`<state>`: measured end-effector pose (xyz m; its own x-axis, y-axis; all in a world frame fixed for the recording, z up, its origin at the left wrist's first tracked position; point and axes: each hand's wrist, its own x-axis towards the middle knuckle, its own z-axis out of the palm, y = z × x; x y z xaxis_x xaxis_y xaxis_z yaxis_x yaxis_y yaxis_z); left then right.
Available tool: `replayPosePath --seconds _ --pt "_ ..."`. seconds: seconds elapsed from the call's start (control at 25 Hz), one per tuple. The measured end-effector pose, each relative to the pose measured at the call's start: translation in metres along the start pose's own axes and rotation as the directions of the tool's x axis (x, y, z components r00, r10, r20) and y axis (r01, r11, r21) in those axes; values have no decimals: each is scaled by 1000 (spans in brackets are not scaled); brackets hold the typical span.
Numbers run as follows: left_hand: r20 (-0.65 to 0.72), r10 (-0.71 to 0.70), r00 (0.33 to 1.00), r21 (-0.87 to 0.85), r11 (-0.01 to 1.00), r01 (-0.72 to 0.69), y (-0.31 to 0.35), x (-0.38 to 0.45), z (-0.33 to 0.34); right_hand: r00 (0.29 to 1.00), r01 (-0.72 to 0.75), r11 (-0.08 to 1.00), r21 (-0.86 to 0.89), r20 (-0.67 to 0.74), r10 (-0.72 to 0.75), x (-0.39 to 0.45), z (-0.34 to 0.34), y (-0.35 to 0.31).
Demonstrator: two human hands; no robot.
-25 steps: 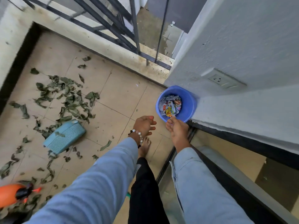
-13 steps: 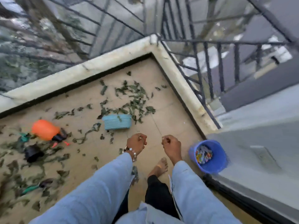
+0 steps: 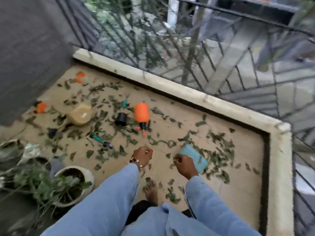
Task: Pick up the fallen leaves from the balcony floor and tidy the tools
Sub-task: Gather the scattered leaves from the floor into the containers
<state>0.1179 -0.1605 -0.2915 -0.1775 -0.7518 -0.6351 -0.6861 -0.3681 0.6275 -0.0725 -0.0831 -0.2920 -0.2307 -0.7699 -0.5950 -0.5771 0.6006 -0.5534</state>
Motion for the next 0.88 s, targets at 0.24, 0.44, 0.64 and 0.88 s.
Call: replayPosePath --seconds 0.24,0.44,0.64,0.88 --pt "-226 -104 969 -151 986 70 -40 6 -104 942 322 904 -282 187 -278 63 27 -125" --pt "-285 -234 929 -190 964 185 -70 18 -154 853 513 763 -394 329 -404 109 57 -194" --pt "-319 -321 892 -161 946 283 -79 45 -205 760 644 603 -471 485 -432 168 99 -261" --pt "-440 -465 768 -253 885 391 -87 73 -281 653 755 467 -459 580 -487 237 121 -387"
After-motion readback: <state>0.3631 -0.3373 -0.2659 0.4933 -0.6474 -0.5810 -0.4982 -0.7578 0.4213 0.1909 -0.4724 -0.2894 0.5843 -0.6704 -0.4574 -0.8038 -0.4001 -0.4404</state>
